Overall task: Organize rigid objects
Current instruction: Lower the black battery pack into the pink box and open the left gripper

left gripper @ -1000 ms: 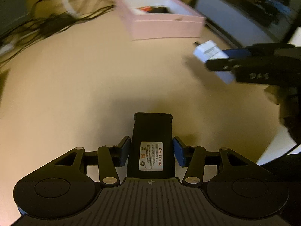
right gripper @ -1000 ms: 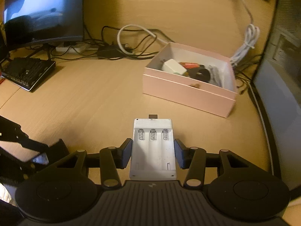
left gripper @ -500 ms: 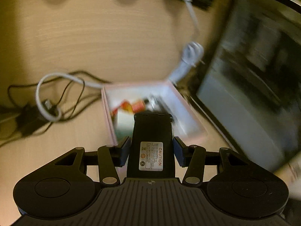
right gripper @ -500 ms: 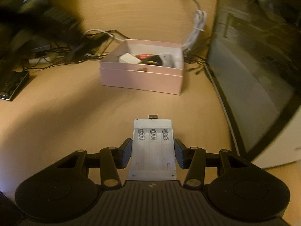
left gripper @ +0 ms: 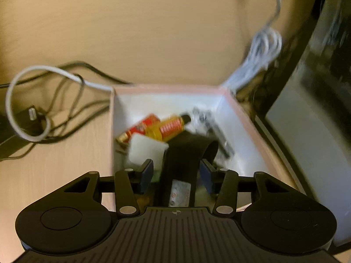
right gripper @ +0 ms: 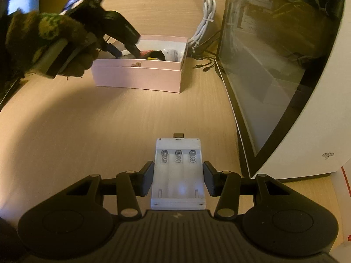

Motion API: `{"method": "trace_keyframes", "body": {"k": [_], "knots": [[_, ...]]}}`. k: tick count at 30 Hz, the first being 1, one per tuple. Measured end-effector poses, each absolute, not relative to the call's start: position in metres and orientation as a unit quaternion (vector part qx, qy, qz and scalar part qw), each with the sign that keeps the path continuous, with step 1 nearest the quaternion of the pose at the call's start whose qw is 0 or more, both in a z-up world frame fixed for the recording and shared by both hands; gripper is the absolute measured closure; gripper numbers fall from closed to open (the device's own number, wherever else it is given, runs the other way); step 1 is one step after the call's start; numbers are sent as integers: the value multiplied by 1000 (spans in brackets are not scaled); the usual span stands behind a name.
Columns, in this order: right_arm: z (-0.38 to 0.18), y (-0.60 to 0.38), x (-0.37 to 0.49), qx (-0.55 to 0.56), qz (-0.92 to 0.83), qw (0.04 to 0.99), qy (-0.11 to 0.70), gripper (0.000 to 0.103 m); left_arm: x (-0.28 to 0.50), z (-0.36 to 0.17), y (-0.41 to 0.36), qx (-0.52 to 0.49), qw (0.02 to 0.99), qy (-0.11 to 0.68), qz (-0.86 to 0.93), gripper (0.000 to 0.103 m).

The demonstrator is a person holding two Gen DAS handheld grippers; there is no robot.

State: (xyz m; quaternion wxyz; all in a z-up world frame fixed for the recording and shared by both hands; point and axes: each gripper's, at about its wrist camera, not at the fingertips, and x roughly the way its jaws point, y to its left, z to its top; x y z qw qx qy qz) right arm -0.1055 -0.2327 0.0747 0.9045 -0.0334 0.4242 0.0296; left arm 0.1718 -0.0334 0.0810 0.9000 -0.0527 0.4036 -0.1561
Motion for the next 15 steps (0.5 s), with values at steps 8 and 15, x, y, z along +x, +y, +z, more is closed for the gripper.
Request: {"method": "trace_keyframes", "body": {"k": [8, 15], "knots": [[73, -227, -82, -26, 46, 906, 420, 56, 95, 106, 22, -110, 904, 387, -143, 52], [95, -216, -29, -15, 58, 925, 376, 56, 1, 77, 101, -153, 886, 433, -63, 52]]}}
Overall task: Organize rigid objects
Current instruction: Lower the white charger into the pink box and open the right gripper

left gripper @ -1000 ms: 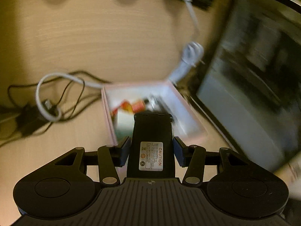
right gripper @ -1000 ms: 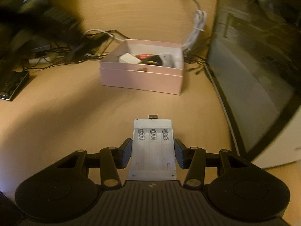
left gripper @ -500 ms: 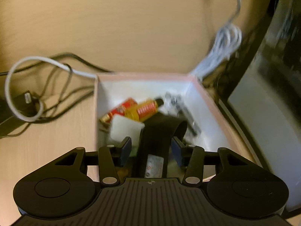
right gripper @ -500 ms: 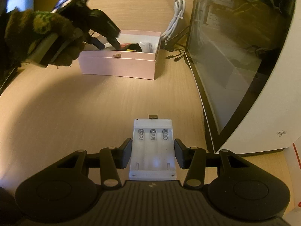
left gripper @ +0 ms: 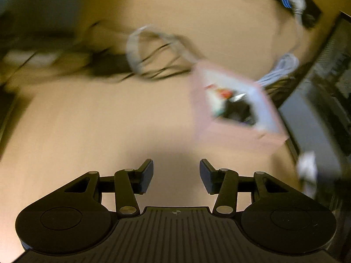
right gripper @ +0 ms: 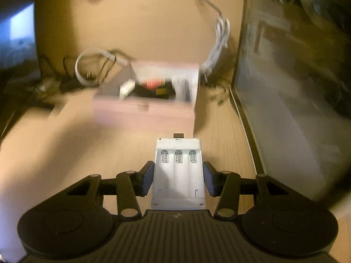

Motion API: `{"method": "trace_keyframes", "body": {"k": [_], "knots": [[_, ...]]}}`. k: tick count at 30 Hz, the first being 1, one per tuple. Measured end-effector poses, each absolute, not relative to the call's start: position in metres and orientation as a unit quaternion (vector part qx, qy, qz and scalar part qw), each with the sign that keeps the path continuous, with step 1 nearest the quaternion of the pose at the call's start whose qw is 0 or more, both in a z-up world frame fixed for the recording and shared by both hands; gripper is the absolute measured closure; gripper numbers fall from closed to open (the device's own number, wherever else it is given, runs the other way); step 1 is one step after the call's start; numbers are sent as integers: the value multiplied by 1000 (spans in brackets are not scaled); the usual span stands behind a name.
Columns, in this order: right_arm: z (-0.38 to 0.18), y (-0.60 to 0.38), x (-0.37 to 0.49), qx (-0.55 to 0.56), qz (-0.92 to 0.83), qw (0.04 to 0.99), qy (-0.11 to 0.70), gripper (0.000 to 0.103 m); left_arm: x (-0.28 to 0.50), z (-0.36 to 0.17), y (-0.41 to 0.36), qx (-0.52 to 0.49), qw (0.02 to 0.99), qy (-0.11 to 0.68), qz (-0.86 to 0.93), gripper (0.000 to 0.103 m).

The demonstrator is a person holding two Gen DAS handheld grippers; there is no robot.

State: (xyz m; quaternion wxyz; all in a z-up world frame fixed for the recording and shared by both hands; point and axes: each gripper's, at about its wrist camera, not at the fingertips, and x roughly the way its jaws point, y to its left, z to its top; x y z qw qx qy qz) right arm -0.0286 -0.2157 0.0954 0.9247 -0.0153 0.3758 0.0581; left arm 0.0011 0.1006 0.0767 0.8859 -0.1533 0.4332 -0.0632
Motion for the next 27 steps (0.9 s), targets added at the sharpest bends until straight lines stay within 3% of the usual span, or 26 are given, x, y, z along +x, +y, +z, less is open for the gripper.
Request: {"method": "trace_keyframes", "body": {"k": [11, 12, 17, 27], "knots": [[137, -177, 93, 7, 41, 966, 256, 54, -80, 60, 184, -196, 863, 462, 52, 52], [131, -172, 102, 4, 37, 966, 258, 49, -82, 59, 185, -194, 864, 461, 53, 52], [98, -154, 120, 9, 47, 934, 354, 49, -91, 60, 183, -160, 873, 459, 39, 52], [93, -156, 34, 54, 31, 934, 353, 45, -56, 47, 149, -83, 877, 467, -79, 52]]}}
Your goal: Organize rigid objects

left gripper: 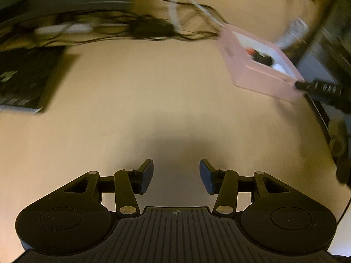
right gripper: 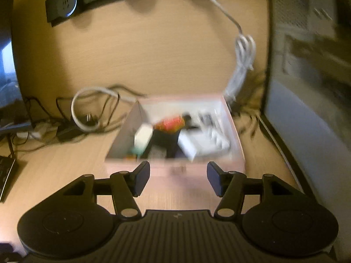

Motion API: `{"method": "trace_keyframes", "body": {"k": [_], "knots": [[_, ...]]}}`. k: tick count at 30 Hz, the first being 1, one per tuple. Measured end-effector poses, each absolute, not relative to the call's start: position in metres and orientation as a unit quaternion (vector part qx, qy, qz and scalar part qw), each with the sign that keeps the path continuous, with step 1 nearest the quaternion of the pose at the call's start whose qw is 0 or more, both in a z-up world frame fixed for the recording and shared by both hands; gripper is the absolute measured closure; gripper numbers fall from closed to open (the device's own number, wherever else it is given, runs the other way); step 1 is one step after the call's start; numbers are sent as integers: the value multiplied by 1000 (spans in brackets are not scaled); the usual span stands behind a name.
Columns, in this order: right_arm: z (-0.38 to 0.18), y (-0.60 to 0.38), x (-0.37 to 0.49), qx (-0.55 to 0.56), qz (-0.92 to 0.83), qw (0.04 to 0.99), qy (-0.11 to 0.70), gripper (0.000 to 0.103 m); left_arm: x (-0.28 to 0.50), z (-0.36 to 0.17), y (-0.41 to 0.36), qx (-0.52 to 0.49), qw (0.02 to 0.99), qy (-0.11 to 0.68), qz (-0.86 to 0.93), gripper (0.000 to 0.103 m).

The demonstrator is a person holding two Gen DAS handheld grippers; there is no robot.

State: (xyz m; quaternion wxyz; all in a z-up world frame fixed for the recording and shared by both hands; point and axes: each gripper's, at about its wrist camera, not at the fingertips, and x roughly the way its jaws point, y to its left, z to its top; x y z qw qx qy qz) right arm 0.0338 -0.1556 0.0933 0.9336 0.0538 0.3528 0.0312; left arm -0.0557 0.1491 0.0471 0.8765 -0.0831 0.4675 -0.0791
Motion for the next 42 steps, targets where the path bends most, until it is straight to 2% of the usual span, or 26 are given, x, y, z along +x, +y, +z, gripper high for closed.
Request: {"method": "trace_keyframes", "body": {"k": [6, 12, 14, 16, 18, 23, 25, 27, 30, 42], "knots": [[65, -151, -18, 27, -10, 905, 425, 45, -37, 34, 109, -19, 872, 461, -161, 52], [64, -158, -60, 6, -39, 894, 447, 45, -23, 28, 58, 38, 877, 442, -183, 49], [63, -164, -63, -5, -37, 894, 446, 45, -23, 25, 40, 63, 882, 431, -182, 37], [57, -171, -61, -7, -29, 893, 450, 45, -25, 20, 22, 91, 879, 428, -188, 9], [48, -179, -51, 0, -18, 886, 463, 42, -24, 15, 12, 82, 883, 428, -175, 1], [38, -188, -33, -4, 9, 900, 435, 28, -11, 9, 7, 30, 914, 398, -76, 2], [34, -189, -25, -9, 0, 906, 424, 13, -10, 4, 8, 17, 927, 372, -38, 2], [30, -194, -16, -1, -13, 912, 411, 12, -8, 2, 7, 9, 934, 357, -18, 2], [24, -198, -6, 10, -11, 917, 398, 4, -5, 1, 2, 6, 938, 345, -5, 2], [15, -196, 6, 8, 1, 931, 364, 1, 3, 0, -6, 1, 940, 342, 8, 1]]}}
